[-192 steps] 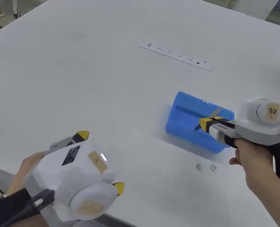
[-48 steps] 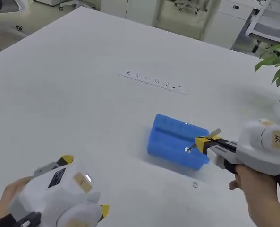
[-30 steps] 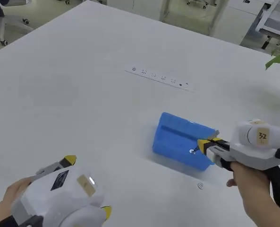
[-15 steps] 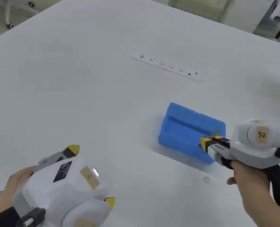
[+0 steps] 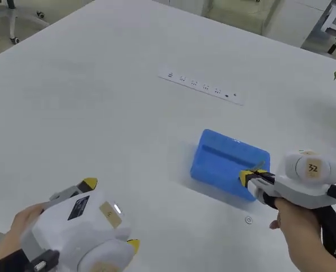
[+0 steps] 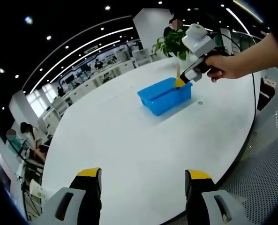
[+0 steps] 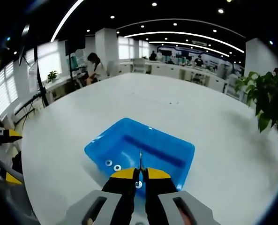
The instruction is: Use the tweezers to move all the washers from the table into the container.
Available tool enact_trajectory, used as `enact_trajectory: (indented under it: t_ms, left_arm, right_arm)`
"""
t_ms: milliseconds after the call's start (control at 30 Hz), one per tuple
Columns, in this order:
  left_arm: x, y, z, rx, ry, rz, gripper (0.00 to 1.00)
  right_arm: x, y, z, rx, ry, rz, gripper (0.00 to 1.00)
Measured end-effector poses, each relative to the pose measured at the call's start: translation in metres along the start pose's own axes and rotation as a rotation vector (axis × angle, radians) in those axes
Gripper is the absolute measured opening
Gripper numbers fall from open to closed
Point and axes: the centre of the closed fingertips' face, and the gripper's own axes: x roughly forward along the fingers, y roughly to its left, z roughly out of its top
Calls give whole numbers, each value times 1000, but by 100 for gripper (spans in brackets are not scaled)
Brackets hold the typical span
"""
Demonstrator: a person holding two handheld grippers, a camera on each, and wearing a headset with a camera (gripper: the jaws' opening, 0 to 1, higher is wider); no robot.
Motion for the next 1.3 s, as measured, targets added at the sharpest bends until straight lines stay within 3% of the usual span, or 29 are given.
enact_trajectory:
  t_ms: [200,633,833,1000,1300]
  left_arm:
    - [-1,0,1,7,-7,0,74]
    - [-4,4,4,-3,-26,20,73]
    - [-4,3,4,-1,-28,17,73]
    - [-4,3,5,6,-27,17,73]
    - [-2,-1,2,35,-10,8,73]
  right_arm:
    - [-15,-3,19,-5,-65,-13,3]
    - [-68,6,27,40,-166,-1,3]
    - [-86,8,7,81,-161,2,3]
    - [-91,6,-19,251,-116,29,4]
    - [-78,-4,-41,210,-58,-21,4]
